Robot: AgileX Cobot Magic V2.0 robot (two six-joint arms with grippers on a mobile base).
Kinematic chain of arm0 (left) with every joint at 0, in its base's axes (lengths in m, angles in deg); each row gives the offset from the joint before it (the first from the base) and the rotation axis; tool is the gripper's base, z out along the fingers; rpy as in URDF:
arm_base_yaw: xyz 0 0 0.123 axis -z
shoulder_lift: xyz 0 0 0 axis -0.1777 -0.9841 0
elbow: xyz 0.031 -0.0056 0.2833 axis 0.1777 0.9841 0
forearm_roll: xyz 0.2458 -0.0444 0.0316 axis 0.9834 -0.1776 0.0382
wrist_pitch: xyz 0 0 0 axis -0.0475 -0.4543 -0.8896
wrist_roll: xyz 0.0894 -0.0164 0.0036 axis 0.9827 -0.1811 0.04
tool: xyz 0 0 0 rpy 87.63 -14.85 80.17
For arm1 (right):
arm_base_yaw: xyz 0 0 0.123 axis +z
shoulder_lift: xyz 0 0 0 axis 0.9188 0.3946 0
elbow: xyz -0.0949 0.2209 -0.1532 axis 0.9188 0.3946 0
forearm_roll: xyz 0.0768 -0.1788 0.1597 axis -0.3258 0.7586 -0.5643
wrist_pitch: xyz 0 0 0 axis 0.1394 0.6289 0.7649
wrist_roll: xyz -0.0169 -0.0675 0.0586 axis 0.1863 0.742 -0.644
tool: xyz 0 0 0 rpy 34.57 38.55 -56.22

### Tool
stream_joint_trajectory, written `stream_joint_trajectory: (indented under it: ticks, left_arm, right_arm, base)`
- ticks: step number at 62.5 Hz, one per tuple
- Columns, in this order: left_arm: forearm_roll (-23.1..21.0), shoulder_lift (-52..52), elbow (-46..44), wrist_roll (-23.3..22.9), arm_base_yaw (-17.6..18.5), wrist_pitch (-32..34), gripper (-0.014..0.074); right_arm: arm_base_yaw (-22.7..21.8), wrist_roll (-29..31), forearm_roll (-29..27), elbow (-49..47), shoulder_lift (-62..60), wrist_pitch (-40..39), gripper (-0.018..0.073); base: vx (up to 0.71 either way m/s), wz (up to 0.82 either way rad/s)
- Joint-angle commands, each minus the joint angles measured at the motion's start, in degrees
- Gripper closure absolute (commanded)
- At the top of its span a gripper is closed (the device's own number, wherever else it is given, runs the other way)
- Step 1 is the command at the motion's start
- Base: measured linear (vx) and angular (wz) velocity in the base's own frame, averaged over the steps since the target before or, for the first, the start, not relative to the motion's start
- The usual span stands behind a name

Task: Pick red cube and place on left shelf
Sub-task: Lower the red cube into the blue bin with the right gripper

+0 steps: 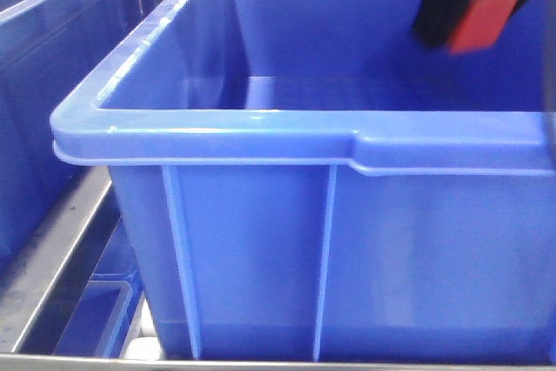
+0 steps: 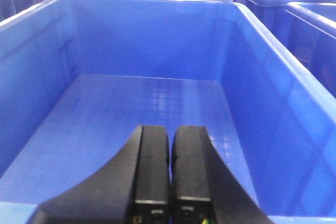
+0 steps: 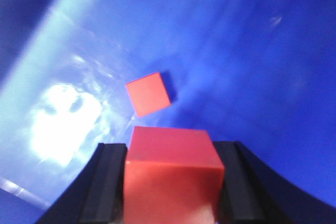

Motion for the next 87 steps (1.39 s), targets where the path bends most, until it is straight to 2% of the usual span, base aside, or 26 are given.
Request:
stream_joint_trajectory:
  ticks: [1,18,31,57,72,77,83,84,87]
  left_arm:
    - [-0.27,0.78,1.36,-0.42,0.27,3.62,0.0495]
    - [-0.27,0.78,1.36,-0.42,0.27,3.62,0.0495]
    - [-0.27,0.78,1.36,-0.42,0.27,3.62,0.0495]
    - [-0.27,0.78,1.36,-0.42,0.27,3.62,0.0495]
    - [-0.27,0.78,1.36,-0.42,0.27,3.62,0.0495]
    - [-0.27,0.78,1.36,-0.42,0.27,3.62,0.0495]
    - [-0.27,0.78,1.36,-0.42,0.27,3.62,0.0495]
    - [-0.27,0.78,1.36,-0.42,0.27,3.62,0.0495]
    - [-0.27,0.78,1.36,-0.42,0.27,3.62,0.0495]
  right_arm:
    - [-1.53,0.42,0.92,-3.87,1.96,-2.1,0.0501]
    - [-6.36,0.42,0.73,-12.07,11.38,-2.0,0.0501]
    - [-8.82,0.42,0.73,-14.13,17.38,-2.28,0.0501]
    - [-9.33,0.42,0.73,-14.13,26.26,-4.36,0.0501]
    - [-9.33,0.42,0.73,-14.13,27.0,-3.66,0.0494]
    - [-9.33,0.42,0.73,-14.13,26.94,-3.22,0.0447]
    - [-9.33,0.42,0.73,-14.13,26.94,-2.69,0.0315]
    - [-9.33,0.42,0.73,-14.13,26.94,-2.45,0.0265]
    - [-9.33,0.42,0.8,-14.13,26.94,-2.07,0.0191]
  base:
    - [0.0,0.0]
    - [0.0,0.0]
    - [0.0,0.0]
    - [0.0,0.0]
    - [0.0,0.0]
    - [0.0,0.0]
    - [0.0,0.0]
    - [0.0,0.0]
    - [0.0,0.0]
